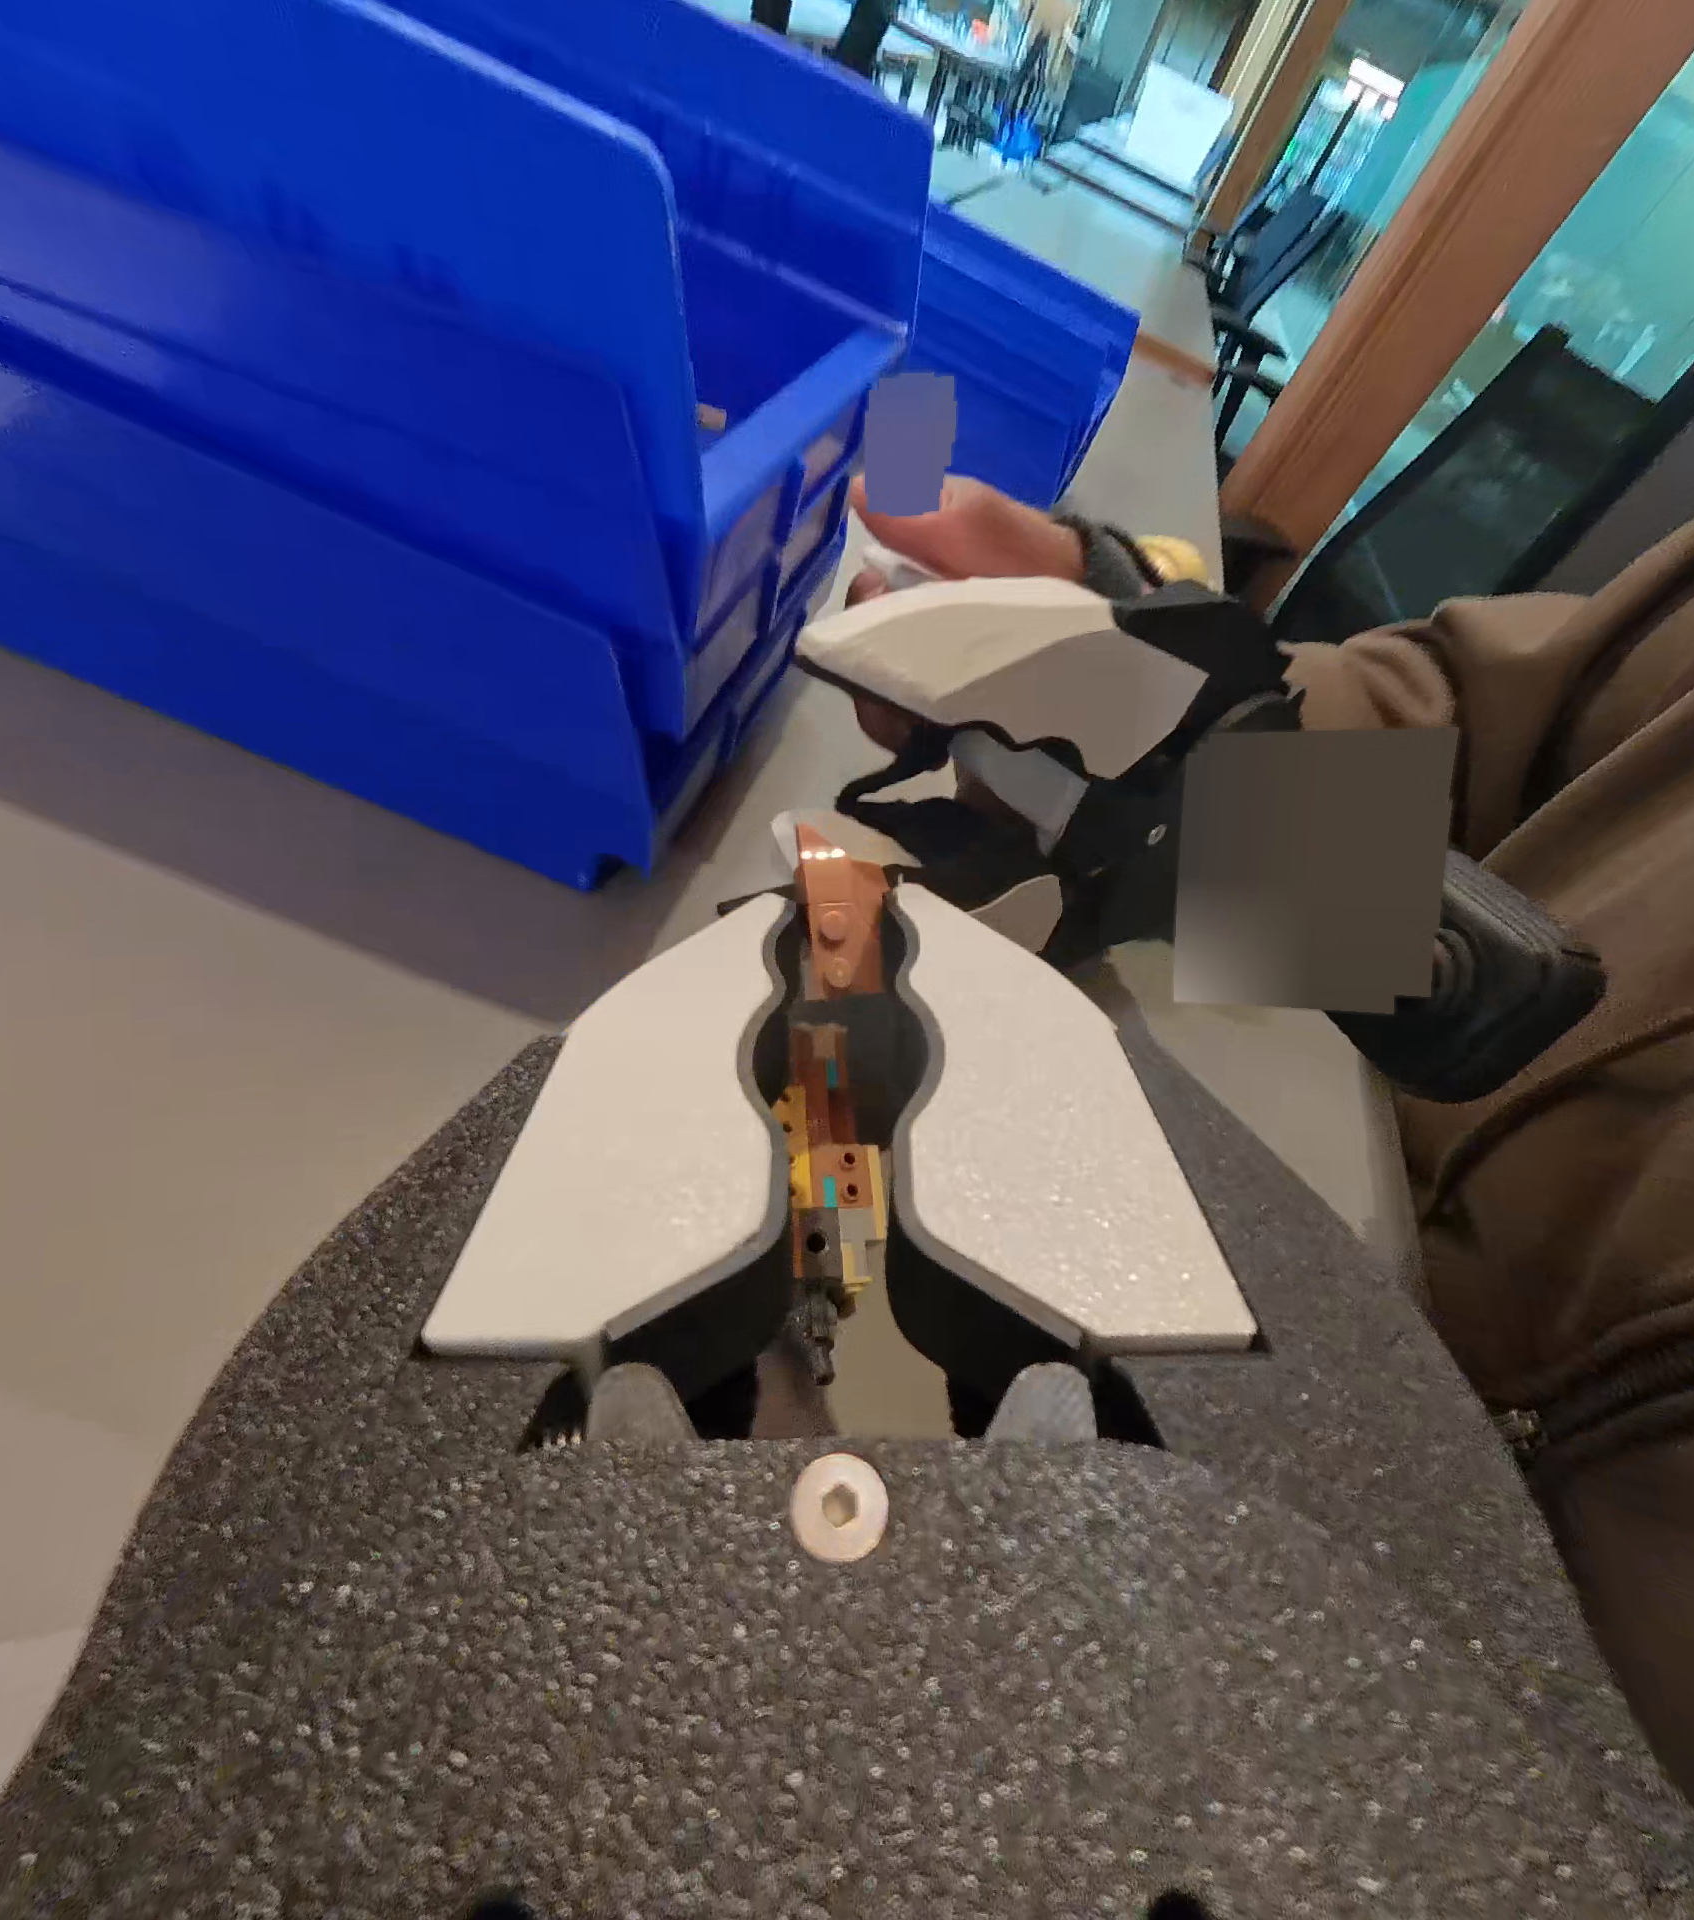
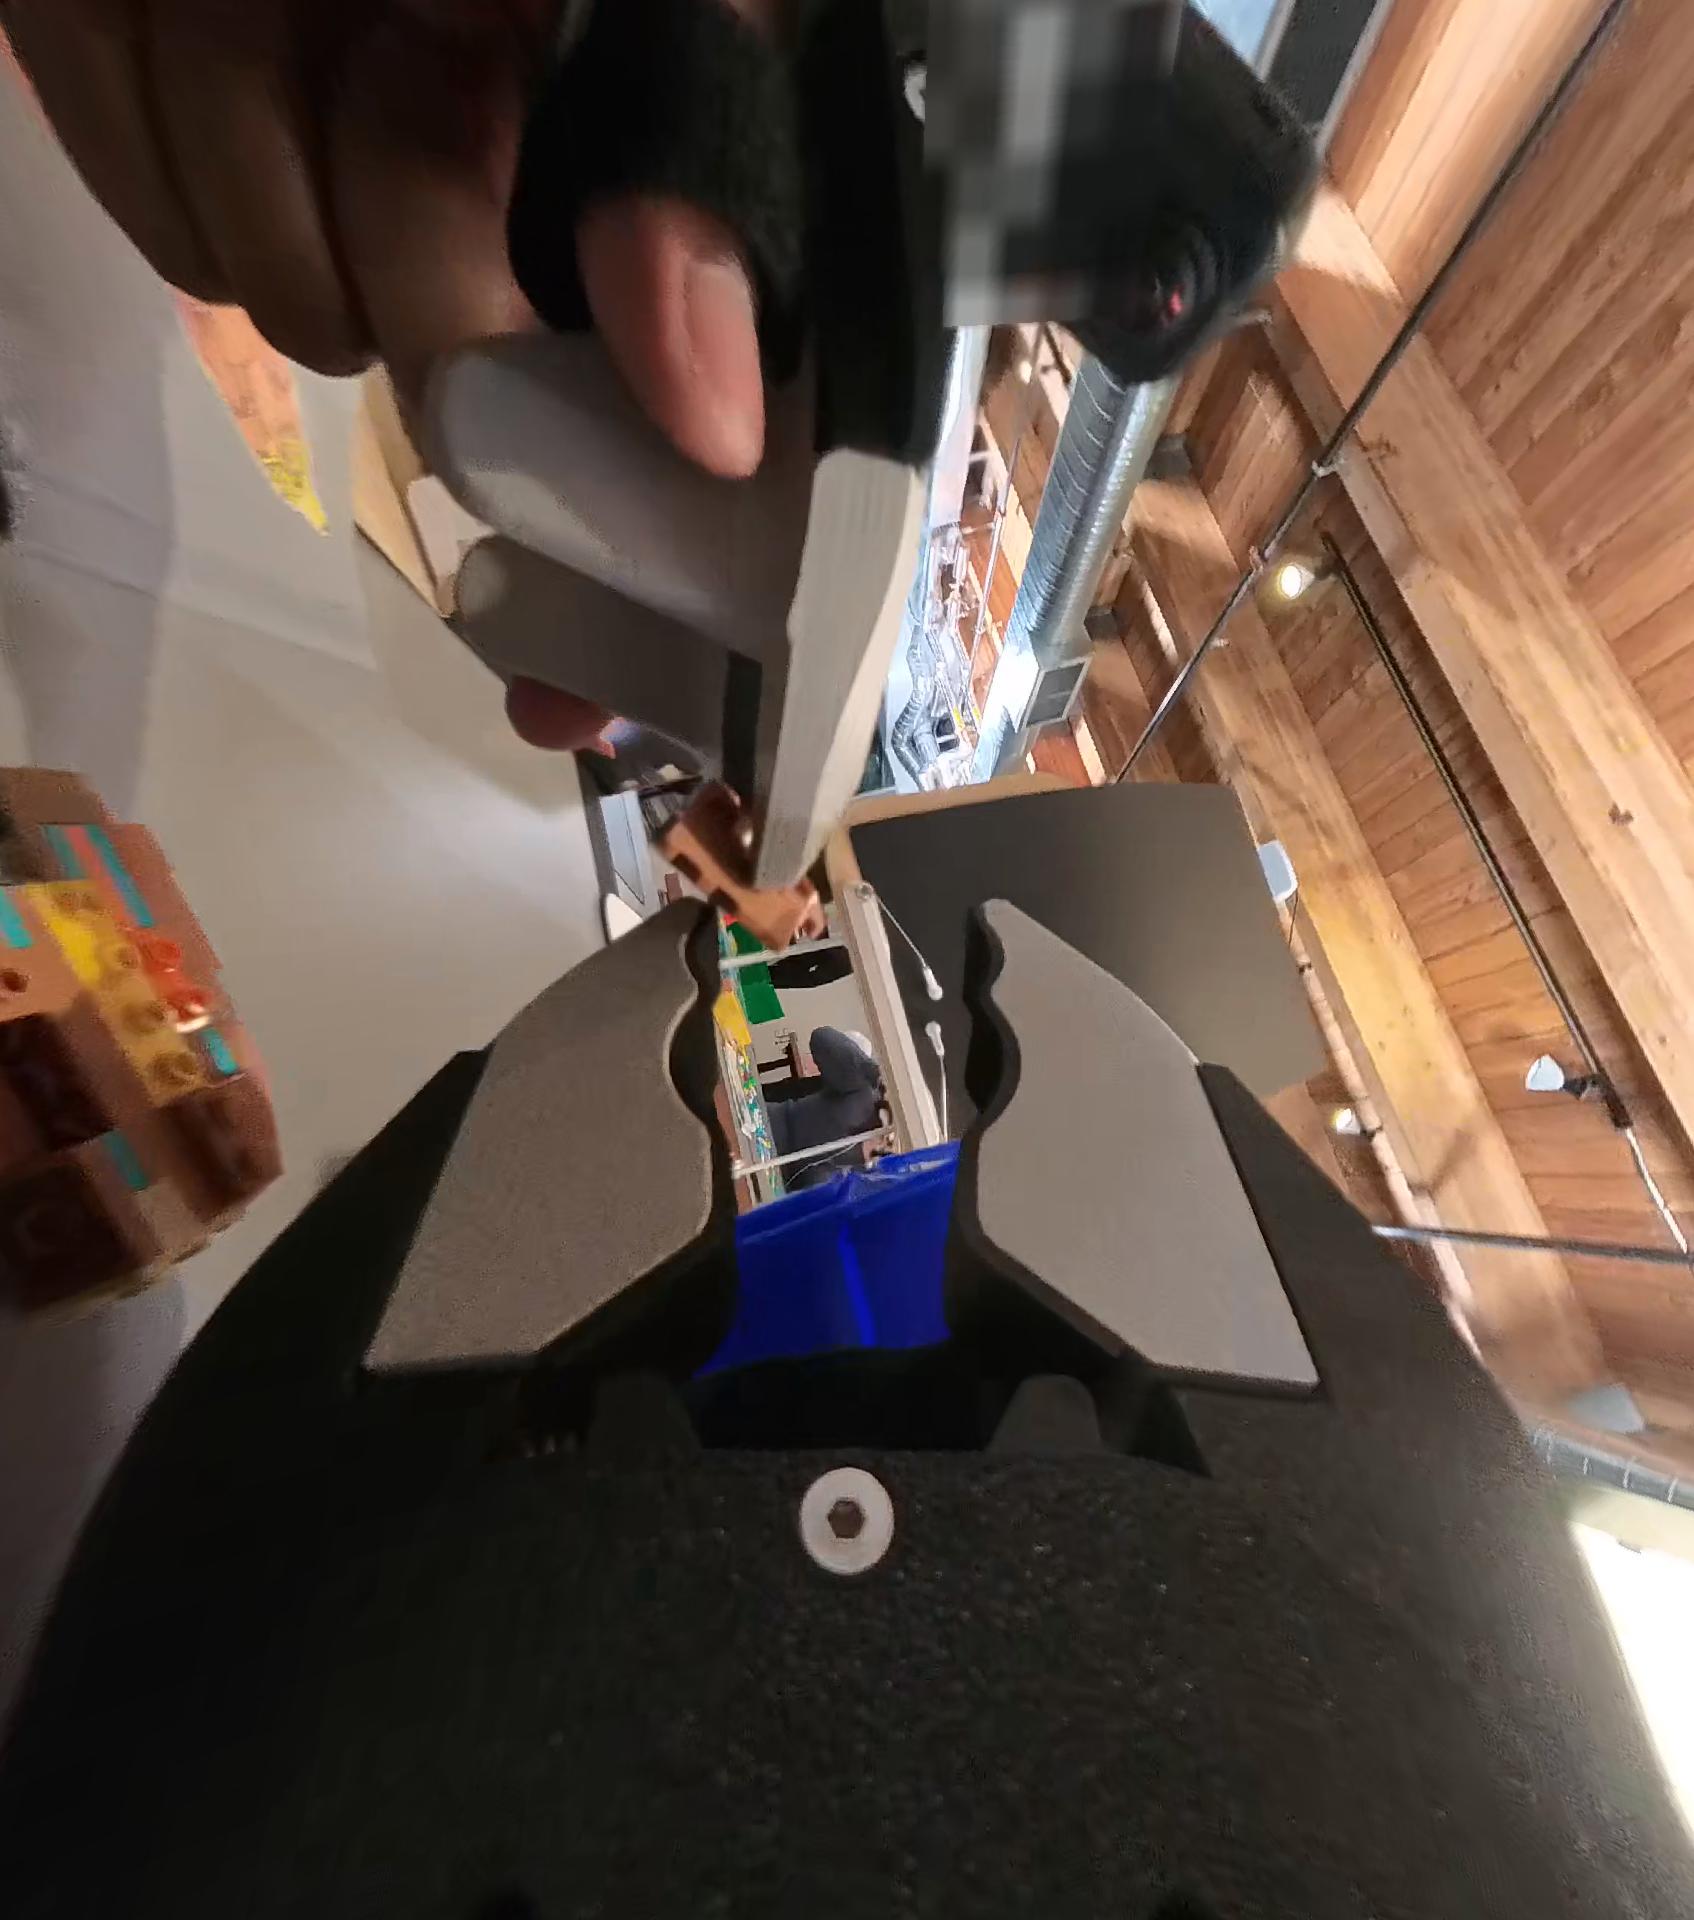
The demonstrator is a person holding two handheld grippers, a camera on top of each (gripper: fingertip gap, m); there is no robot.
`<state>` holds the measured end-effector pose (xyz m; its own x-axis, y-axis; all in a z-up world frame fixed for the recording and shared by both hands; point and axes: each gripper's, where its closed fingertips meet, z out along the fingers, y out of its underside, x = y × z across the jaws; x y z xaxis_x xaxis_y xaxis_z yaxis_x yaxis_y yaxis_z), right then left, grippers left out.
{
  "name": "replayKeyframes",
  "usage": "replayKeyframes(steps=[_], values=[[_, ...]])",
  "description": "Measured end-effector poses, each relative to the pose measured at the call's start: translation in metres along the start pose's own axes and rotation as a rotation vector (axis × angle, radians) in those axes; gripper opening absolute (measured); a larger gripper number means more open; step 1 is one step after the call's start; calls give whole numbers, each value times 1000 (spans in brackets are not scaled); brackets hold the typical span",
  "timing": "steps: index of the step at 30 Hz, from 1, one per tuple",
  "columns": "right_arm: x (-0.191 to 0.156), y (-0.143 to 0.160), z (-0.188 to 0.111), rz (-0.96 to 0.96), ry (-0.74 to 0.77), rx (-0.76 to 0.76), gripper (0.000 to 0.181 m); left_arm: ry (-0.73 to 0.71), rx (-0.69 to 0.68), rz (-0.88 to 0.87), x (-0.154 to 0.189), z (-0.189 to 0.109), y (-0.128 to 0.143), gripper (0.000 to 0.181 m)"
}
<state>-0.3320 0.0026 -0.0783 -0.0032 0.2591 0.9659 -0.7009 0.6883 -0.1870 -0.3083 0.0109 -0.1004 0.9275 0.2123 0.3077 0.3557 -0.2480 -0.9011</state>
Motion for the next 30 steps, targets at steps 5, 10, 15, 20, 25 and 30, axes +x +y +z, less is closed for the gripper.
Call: replayKeyframes(steps=[5, 10, 15, 20, 25, 30], values=[[-17, 1, -2, -143, -63, 10, 33, -17, -54, 8, -4, 5, 11, 14], [-35, 7, -3, -150, -154, -5, 17, -46, -84, 35, -8, 10, 18, 14], [-34, 11, -1, -123, -162, -40, 15, -68, -50, 36, -11, 11, 14, 15], [-19, 28, 5, -4, -104, -158, 14, -127, 55, 28, -20, 9, 0, 38], [-10, 44, 7, 166, -57, -290, 14, -119, 182, -39, -21, 9, -13, 42], [-8, 37, 7, 216, -39, -326, 14, -166, 193, -3, -23, 12, -12, 38]])
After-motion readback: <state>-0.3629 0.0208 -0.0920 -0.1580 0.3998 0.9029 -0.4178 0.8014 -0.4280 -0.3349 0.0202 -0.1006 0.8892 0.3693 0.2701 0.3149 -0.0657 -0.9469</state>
